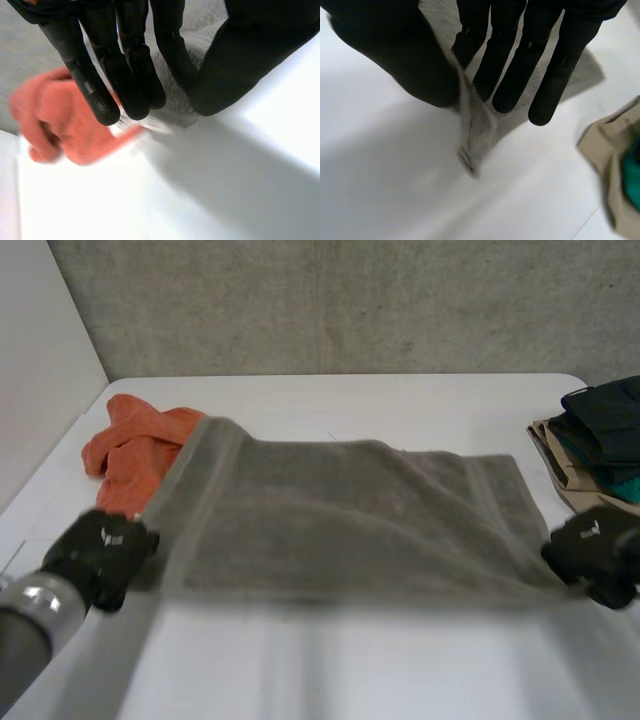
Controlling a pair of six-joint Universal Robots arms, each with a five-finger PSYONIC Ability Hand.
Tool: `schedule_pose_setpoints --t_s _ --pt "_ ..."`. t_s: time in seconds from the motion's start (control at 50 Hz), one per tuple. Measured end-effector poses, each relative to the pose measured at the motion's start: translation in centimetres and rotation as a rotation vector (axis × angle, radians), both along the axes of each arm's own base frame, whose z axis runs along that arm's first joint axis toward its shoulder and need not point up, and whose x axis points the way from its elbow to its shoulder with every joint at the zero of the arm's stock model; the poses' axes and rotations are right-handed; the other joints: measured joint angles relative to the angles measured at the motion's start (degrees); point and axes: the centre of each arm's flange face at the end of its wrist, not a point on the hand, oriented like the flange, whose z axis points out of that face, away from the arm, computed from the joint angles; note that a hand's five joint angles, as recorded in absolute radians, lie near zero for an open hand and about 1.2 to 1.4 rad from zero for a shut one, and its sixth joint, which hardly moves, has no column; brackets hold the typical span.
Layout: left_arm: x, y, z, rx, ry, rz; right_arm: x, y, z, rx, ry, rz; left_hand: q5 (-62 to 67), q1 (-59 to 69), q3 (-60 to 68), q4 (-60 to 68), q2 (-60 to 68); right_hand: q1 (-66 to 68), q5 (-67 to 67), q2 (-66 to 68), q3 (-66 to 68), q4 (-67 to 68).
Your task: Fold the laundry.
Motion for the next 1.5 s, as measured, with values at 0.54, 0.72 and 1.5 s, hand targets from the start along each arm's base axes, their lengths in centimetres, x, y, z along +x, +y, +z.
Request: schedule_pose_setpoints --t_s 0.54,0.72,1.5 --pt "-1.9 -1.7 -2.7 0.054 0.029 0.045 2.3 -3.2 -2.9 -0.037 -0.116 -0.058 -43.5 -42.1 -43.4 -44.7 -43.8 0.0 0.1 0.0 0.0 0.0" --pt "-1.1 0.9 -3.5 0.146 0.177 0.047 2.7 -4.7 -2.9 -0.139 -0.242 -0.125 -44.4 -42.3 -44.2 -45.6 -44.7 0.0 0.1 0.0 0.0 0.0" --pt "-1.6 -1.8 -7.0 0.078 0.184 0.025 1.9 -7.2 -4.8 -0.245 -0.309 -0.259 -1.1 -2.9 -0.8 -0.7 -0.8 0.0 0.1 0.0 0.0 0.0"
